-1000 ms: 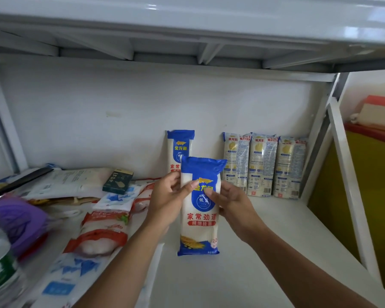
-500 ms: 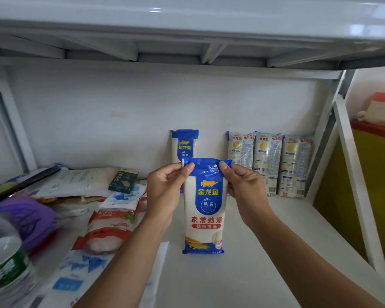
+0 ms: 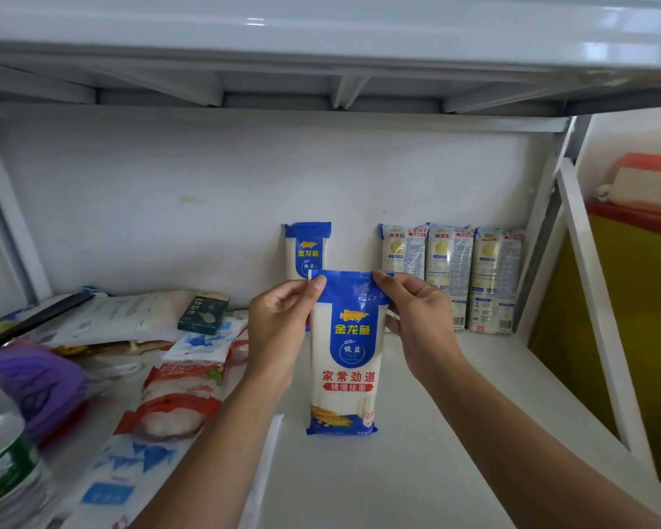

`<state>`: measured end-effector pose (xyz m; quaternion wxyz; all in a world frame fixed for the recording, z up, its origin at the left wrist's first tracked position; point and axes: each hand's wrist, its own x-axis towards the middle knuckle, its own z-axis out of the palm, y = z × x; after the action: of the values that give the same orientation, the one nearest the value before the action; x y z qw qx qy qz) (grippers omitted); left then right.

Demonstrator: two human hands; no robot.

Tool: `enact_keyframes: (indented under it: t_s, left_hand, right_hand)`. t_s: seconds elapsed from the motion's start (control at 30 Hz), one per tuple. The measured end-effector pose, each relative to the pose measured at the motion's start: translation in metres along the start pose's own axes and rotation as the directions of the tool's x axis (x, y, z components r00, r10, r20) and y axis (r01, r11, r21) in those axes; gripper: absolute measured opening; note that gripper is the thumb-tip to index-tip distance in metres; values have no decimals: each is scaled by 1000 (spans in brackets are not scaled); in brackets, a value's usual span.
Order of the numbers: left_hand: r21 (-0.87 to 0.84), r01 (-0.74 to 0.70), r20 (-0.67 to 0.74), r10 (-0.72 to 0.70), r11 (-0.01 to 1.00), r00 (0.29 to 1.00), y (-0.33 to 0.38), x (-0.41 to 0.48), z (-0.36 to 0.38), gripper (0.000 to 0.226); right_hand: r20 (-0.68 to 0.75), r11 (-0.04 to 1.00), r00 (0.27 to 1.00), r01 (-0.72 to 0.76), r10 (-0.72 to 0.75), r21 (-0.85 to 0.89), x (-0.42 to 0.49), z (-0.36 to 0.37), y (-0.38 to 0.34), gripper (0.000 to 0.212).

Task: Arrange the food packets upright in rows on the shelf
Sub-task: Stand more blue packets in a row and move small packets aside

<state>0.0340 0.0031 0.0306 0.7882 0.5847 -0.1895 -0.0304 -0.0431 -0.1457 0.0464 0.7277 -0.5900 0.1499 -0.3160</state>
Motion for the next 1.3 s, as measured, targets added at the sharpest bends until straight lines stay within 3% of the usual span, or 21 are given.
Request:
enact_keyframes:
  t_s: [0.2, 0.53, 0.73, 0.83, 1.03, 1.2, 1.3]
  left_hand:
    - [24, -16, 41, 15, 1000, 999, 4, 0, 8, 31]
    - [-35, 3, 24, -2, 999, 1000, 3, 0, 11, 34]
    - [-21, 4, 78, -3, 1000, 997, 7, 3, 6, 26]
    - [-10, 5, 130, -4, 1000, 991, 9, 4, 6, 30]
    - [-30, 10, 79, -8, 999, 997, 5, 6, 8, 28]
    - [-46, 39, 131, -33, 998, 991, 4, 7, 5, 26]
    - [-11, 55, 180, -52, 998, 982, 0, 7, 2, 36]
  right_hand:
    - [16, 998, 1000, 22, -21, -65, -2, 0, -4, 18]
    - [96, 999, 995, -37, 38, -11, 4, -3, -3, 22]
    - [281, 967, 958, 12, 62, -255, -1, -22, 3, 32]
    - [285, 960, 956, 20, 64, -280, -1, -26, 9, 29]
    - [294, 942, 953, 34, 71, -335, -2, -27, 11, 31]
    - [342, 834, 921, 35, 187, -550, -11, -29, 30, 29]
    - [303, 836, 927, -19, 219, -548, -21, -32, 56, 33]
